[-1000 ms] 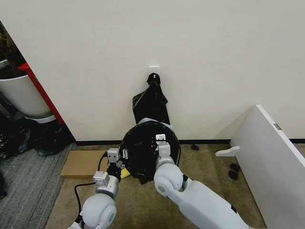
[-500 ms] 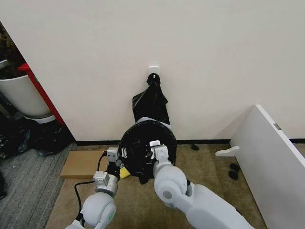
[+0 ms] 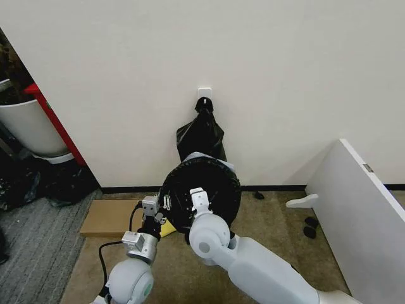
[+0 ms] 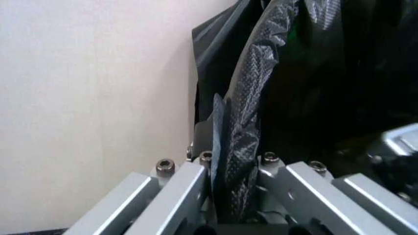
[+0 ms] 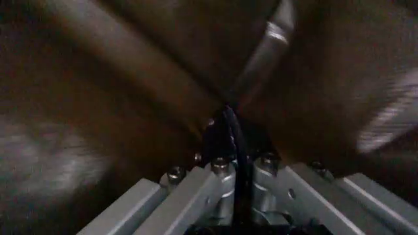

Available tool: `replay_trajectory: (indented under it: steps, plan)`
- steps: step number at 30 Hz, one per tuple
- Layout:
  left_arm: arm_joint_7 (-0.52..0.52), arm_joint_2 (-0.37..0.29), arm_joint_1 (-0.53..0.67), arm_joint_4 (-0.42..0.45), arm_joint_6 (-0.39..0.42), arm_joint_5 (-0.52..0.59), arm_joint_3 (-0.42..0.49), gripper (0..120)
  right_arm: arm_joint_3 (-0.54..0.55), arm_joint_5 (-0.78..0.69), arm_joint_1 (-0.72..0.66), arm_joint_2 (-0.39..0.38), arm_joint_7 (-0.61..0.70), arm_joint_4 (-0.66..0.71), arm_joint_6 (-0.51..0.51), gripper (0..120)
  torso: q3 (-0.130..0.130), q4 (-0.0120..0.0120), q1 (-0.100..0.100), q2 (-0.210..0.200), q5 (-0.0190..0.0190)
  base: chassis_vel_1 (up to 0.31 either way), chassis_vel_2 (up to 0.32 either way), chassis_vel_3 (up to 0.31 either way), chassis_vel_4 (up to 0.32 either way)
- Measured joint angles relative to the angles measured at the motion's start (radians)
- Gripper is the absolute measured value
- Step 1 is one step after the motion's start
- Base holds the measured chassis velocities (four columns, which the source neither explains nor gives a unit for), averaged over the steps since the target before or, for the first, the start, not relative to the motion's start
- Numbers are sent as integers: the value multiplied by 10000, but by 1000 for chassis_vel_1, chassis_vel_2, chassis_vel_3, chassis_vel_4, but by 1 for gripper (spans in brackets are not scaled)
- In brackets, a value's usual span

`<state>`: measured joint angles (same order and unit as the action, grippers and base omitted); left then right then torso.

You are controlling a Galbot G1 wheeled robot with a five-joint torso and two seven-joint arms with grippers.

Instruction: Place the garbage bag over the trash bin.

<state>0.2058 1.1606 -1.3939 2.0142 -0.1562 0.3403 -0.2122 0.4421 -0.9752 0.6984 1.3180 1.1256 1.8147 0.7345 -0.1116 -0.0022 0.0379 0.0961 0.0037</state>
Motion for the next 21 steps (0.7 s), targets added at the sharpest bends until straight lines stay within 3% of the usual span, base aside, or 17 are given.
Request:
replay_trajectory:
  steps: [9,21]
  plan:
    - [-5,-3,-17,9,6,-41,7,0,-149,1056,29,-425,-388,-297,-27,0,0,-1,0,0,0,0,0,0,0]
    - [-2,54,-2,-43,51,-65,43,0,170,697,405,-582,-694,1075,-342,0,0,-1,1,0,0,0,0,0,0]
